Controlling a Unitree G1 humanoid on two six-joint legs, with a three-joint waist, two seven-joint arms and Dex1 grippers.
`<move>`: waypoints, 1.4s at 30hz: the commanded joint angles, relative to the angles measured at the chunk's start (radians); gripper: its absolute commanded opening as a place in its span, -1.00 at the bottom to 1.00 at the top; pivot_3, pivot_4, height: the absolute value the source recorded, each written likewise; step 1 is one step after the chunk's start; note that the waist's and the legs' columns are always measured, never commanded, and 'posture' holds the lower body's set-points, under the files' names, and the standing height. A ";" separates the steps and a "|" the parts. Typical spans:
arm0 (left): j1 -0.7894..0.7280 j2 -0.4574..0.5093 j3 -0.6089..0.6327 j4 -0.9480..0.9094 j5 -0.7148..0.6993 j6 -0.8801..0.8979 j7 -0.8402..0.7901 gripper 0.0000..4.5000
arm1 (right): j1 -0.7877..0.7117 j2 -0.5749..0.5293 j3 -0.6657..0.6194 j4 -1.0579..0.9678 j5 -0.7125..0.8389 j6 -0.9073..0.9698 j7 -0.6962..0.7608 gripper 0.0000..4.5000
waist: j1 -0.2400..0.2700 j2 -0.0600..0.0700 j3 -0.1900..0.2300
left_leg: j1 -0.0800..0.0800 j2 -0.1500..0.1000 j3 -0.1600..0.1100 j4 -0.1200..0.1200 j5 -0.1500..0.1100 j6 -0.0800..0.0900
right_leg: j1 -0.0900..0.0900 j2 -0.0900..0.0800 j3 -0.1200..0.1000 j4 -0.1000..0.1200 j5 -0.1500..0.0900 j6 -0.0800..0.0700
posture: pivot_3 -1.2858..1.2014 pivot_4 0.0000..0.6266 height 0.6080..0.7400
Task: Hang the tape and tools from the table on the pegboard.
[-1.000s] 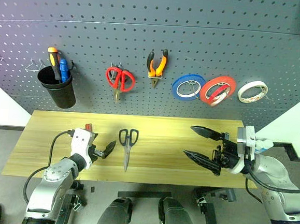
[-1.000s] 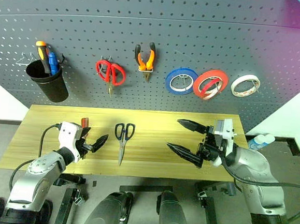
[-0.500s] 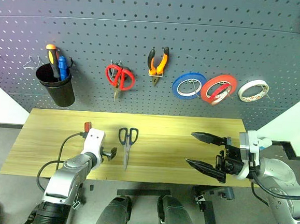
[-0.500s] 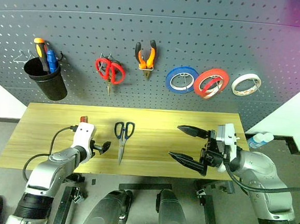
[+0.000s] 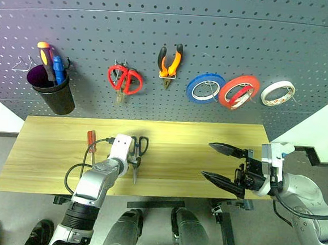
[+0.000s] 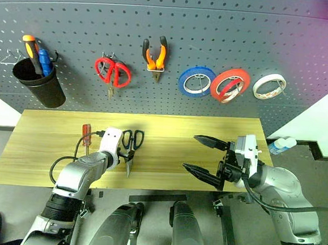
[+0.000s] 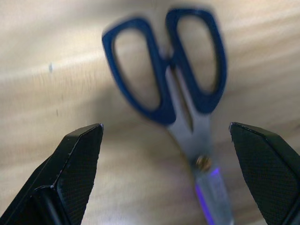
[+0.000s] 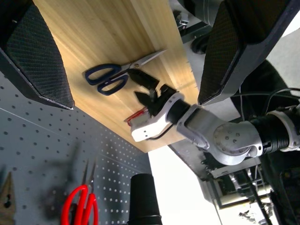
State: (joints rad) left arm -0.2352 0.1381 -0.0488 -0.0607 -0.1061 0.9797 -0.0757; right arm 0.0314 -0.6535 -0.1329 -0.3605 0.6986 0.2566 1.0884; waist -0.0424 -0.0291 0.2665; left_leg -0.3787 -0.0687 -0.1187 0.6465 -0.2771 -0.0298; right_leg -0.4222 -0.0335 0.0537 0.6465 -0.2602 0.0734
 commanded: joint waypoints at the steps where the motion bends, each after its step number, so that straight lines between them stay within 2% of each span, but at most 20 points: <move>1: -0.027 -0.035 0.018 -0.001 0.003 0.051 0.032 1.00 | -0.005 0.014 -0.005 -0.020 -0.004 -0.018 -0.004 0.98 | -0.001 -0.001 0.000 | 0.000 0.000 0.000 0.000 0.000 0.000 | 0.000 0.000 0.000 0.000 0.000 0.000 | -0.07 -0.09 1.00; 5: -0.070 -0.089 0.058 0.043 -0.007 0.099 0.062 1.00 | -0.016 0.028 0.004 -0.020 -0.014 -0.024 -0.009 0.98 | -0.002 -0.001 0.001 | 0.000 0.000 0.000 0.001 0.000 0.000 | 0.000 0.000 0.000 0.000 0.000 0.001 | -0.08 -0.11 1.00; 13: -0.120 -0.139 0.141 0.134 -0.018 0.182 0.100 1.00 | -0.024 0.053 0.004 -0.011 -0.038 -0.044 -0.026 0.98 | -0.003 -0.001 0.001 | 0.000 0.000 0.001 0.001 0.000 0.000 | 0.000 0.000 -0.001 0.000 0.001 0.002 | -0.10 -0.13 1.00; 22: -0.151 -0.143 0.149 0.179 -0.015 0.217 0.097 1.00 | -0.039 0.075 0.010 0.002 -0.061 -0.062 -0.040 0.98 | -0.006 0.000 0.000 | 0.004 -0.001 0.001 0.001 0.000 0.000 | 0.004 0.000 -0.001 0.000 -0.001 0.006 | -0.10 -0.14 1.00; 25: -0.150 -0.149 0.173 0.186 -0.015 0.245 0.112 0.76 | -0.048 0.080 0.009 0.004 -0.065 -0.065 -0.045 1.00 | -0.010 0.000 0.000 | 0.005 0.000 0.001 0.001 0.000 0.000 | 0.004 0.000 -0.001 0.000 -0.001 0.006 | -0.10 -0.14 1.00; 34: -0.161 -0.171 0.229 0.201 -0.020 0.265 0.134 -0.47 | -0.065 0.089 0.008 0.007 -0.073 -0.069 -0.054 1.00 | -0.020 0.000 0.000 | 0.005 -0.001 0.001 0.001 0.000 -0.001 | 0.005 0.000 -0.001 0.000 -0.001 0.007 | -0.10 -0.14 1.00; 36: -0.164 -0.177 0.242 0.202 -0.023 0.280 0.138 -0.61 | -0.073 0.093 0.006 0.005 -0.072 -0.068 -0.061 1.00 | -0.023 0.000 0.000 | 0.005 -0.001 0.001 0.001 0.000 0.000 | 0.005 0.000 -0.001 0.000 -0.001 0.007 | -0.10 -0.13 1.00; 38: -0.164 -0.175 0.239 0.202 -0.022 0.280 0.136 -0.86 | -0.078 0.094 0.006 0.004 -0.072 -0.066 -0.064 1.00 | -0.026 0.001 -0.001 | 0.006 -0.001 0.001 0.001 0.000 -0.001 | 0.006 0.000 -0.001 0.000 -0.001 0.007 | -0.10 -0.13 1.00; 39: -0.164 -0.174 0.238 0.202 -0.021 0.279 0.136 -0.93 | -0.079 0.092 0.006 0.005 -0.074 -0.068 -0.063 1.00 | -0.027 0.001 -0.001 | 0.006 -0.001 0.001 0.001 0.000 -0.001 | 0.006 0.000 -0.001 0.000 -0.001 0.007 | -0.10 -0.13 1.00; 42: -0.164 -0.179 0.250 0.203 -0.021 0.277 0.145 -0.93 | -0.085 0.091 0.005 0.017 -0.078 -0.072 -0.059 1.00 | -0.026 0.001 -0.001 | 0.006 -0.001 0.001 0.001 0.000 -0.001 | 0.007 0.000 -0.001 0.000 -0.002 0.008 | -0.10 -0.13 1.00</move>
State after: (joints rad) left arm -0.4343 -0.0346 0.1941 0.0961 -0.1361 1.2224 0.0488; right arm -0.0480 -0.5658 -0.1205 -0.3418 0.6130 0.2049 1.0268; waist -0.0689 -0.0277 0.2657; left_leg -0.3726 -0.0695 -0.1175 0.6478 -0.2772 -0.0304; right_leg -0.4153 -0.0333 0.0528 0.6462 -0.2617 0.0811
